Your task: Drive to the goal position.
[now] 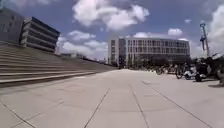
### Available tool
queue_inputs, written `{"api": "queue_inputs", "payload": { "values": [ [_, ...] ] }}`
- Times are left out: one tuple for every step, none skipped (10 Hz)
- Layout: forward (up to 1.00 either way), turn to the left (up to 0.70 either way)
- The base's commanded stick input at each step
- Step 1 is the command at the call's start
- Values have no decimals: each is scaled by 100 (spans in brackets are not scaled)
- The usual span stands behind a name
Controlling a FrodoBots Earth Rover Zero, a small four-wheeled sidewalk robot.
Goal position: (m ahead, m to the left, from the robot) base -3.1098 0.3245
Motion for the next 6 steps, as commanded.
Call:
{"api": "queue_inputs", "payload": {
  "values": [
    [50, 0],
    [50, 0],
    [50, 0],
    [50, 0],
    [50, 0],
    [50, 0]
  ]
}}
